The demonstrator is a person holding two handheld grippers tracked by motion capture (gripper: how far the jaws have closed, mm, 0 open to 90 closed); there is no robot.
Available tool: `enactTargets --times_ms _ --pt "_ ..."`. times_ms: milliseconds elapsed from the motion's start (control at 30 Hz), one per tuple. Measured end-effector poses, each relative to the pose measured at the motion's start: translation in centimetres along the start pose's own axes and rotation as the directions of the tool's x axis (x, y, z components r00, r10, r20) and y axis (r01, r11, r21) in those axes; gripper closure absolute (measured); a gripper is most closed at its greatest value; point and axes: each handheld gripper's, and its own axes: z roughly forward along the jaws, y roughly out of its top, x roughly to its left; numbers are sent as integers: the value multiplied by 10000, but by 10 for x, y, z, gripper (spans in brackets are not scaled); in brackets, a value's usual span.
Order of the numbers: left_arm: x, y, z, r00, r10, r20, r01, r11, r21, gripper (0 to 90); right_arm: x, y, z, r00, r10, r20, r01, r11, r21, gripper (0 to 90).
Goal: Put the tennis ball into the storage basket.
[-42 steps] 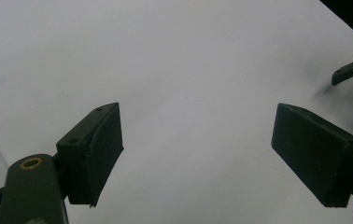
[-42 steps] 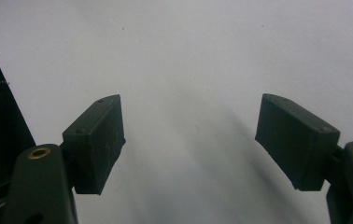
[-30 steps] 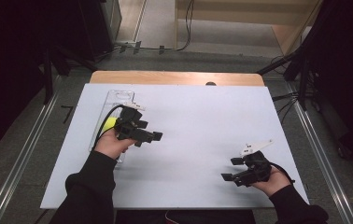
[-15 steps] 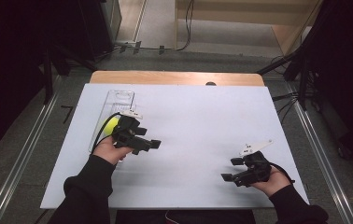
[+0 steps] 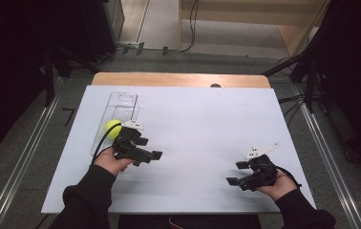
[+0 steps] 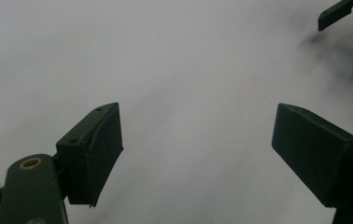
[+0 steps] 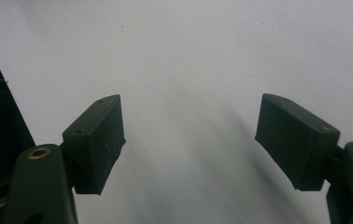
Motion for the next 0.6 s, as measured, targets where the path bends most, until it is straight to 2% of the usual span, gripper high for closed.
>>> enactTargets --times_ms 267,467,600 --pt "-2 -11 0 9998 158 145 -158 9999 11 169 0 0 0 10000 11 14 -11 10000 16 217" --pt "-4 -19 1 9995 224 211 -229 9994 247 169 0 0 0 10000 -6 34 6 10000 26 216" --pt "-4 -23 -1 9994 258 236 -261 9996 122 169 0 0 0 10000 11 46 -11 10000 31 217"
